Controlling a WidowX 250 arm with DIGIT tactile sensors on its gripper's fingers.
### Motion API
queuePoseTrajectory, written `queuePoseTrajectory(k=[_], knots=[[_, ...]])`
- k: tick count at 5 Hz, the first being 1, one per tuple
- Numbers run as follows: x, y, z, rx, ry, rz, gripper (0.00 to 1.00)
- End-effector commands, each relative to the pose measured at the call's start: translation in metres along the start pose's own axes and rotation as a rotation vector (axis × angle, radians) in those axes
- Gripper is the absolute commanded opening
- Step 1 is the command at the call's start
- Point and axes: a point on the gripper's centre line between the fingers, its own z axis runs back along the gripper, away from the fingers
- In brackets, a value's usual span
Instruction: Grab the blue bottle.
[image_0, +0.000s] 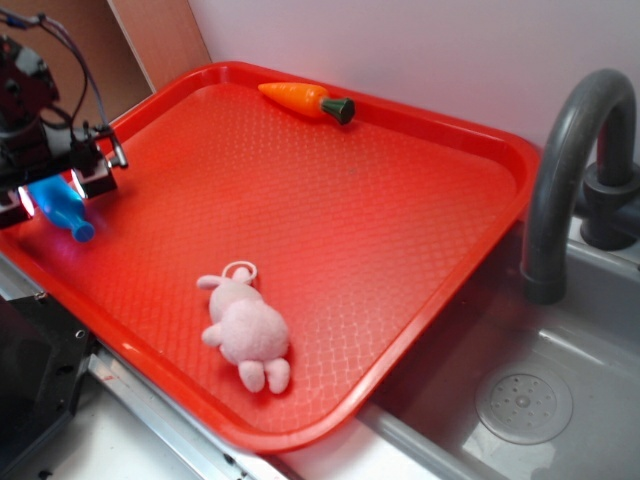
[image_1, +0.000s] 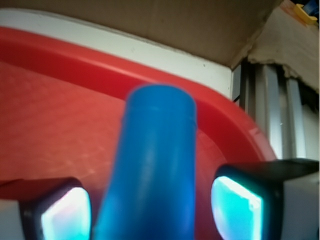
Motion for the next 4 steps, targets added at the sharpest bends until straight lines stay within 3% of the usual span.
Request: queuePoseTrajectory(k=[1, 2, 4], knots=[[-0.0042, 0.0035, -0.0144, -0.013, -0.062, -0.011, 1.00], [-0.0068, 0.0053, -0.0157, -0.018, -0.071, -0.018, 0.00], [-0.0048, 0.0064, -0.0119, -0.058, -0.070, 0.016, 0.00]])
